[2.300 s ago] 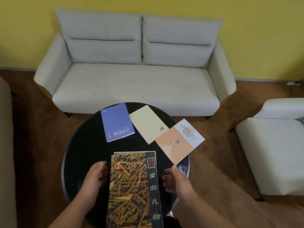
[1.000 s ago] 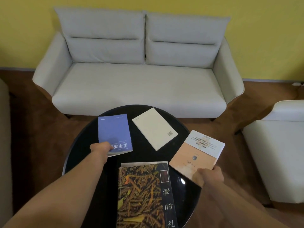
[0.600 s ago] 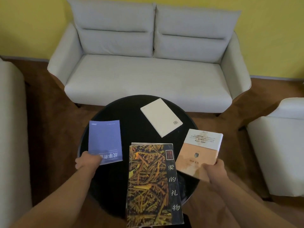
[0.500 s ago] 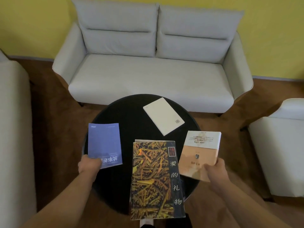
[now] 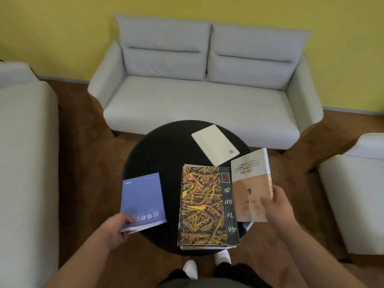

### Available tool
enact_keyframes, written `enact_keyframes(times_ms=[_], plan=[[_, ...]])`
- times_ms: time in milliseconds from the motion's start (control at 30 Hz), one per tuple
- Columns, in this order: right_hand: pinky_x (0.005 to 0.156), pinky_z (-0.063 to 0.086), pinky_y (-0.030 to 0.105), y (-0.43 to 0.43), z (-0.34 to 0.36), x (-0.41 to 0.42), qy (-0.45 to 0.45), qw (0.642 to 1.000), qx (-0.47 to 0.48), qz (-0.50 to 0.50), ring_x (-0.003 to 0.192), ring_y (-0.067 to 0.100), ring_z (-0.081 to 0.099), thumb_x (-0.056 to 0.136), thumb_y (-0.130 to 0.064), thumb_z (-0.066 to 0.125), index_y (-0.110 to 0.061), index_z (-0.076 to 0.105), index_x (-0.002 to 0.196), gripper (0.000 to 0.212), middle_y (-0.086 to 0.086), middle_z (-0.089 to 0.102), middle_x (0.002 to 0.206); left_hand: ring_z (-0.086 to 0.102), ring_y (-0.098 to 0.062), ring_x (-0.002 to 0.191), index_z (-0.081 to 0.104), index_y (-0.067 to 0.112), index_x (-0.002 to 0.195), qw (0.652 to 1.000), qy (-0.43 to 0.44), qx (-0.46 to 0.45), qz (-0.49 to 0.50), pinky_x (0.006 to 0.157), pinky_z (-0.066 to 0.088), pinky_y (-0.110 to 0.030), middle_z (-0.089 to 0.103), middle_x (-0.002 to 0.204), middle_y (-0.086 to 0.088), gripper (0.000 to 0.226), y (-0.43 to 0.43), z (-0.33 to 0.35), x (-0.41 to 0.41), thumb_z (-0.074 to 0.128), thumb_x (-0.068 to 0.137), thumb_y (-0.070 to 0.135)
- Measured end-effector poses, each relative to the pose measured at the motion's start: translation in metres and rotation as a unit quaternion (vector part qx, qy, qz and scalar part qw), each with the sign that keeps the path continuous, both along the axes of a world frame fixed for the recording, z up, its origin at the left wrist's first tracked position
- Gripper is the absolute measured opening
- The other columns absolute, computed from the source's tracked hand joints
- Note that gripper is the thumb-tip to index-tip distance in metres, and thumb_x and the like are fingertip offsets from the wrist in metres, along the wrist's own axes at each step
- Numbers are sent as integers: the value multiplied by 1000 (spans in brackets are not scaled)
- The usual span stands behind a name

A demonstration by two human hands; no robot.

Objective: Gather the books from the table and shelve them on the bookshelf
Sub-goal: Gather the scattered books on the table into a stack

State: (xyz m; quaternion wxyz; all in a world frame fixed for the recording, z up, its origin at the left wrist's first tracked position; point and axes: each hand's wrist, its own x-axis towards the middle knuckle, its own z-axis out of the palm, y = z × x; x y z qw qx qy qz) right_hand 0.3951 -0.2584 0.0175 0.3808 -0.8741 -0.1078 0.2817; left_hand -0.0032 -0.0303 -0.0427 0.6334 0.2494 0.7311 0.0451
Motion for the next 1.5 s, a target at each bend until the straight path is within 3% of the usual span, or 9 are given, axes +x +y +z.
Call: enact_keyframes(times_ms=[167,400,500,667,800,967,1100,1300,1500], plan=[[45,52,24,-9,10,-2,-4,1000,15,2,89,12,62,99,-19,59,-43,46,123,36,-20,60,103,62,-29,78,61,0,98,993,35,84,-81,67,49,-34,67,93,-17,12,-7,5,0,68,90,6],[56,62,33,-16,35,14,14,997,74,-1,96,20,71,100,-24,61,-40,50,121,29,-11,68,109,74,-27,72,61,13,95,949,-32,295,-107,58,54,-36,75,89,-12,7,-2,56,-11,66,94,18],[62,63,37,-13,42,18,31,994,101,9,99,23,70,101,-23,59,-38,52,120,26,-8,68,111,73,-31,82,63,11,99,932,-99,343,-56,68,56,-42,74,96,-16,12,-6,90,-7,66,93,20],[72,64,45,-14,54,29,68,988,139,8,101,26,70,101,-23,60,-42,55,109,21,-3,69,113,72,-30,99,67,18,114,913,-245,325,8,88,53,-48,75,111,-9,47,-37,150,23,77,71,35],[70,66,43,-20,62,38,92,984,151,13,102,26,70,100,-23,62,-42,54,109,23,-5,68,114,75,-21,87,70,20,108,929,-277,247,0,72,54,-39,77,107,-9,34,-84,154,69,71,75,27],[59,64,32,-30,69,48,108,981,159,23,97,23,74,102,-20,60,-31,51,127,29,-5,69,114,73,-27,97,63,20,117,964,-223,147,-11,70,58,-35,77,103,-8,27,-138,126,103,67,90,21],[53,61,25,-37,75,50,107,981,155,49,94,22,74,102,-19,59,-29,53,127,27,-3,70,112,71,-28,99,61,16,114,965,-129,213,-84,81,60,-44,74,107,-10,22,-149,130,111,63,96,28],[58,59,26,-47,85,49,102,980,148,88,94,19,73,103,-18,58,-29,51,127,28,-3,70,111,62,-7,86,56,22,122,842,135,415,-317,64,47,-21,65,107,6,31,-153,149,129,51,99,41],[68,62,36,-51,100,50,94,977,147,125,100,24,71,101,-14,60,-26,50,130,33,0,68,116,57,-13,94,49,22,134,827,202,380,-361,69,47,-26,57,117,-4,44,-161,149,134,45,99,49]])
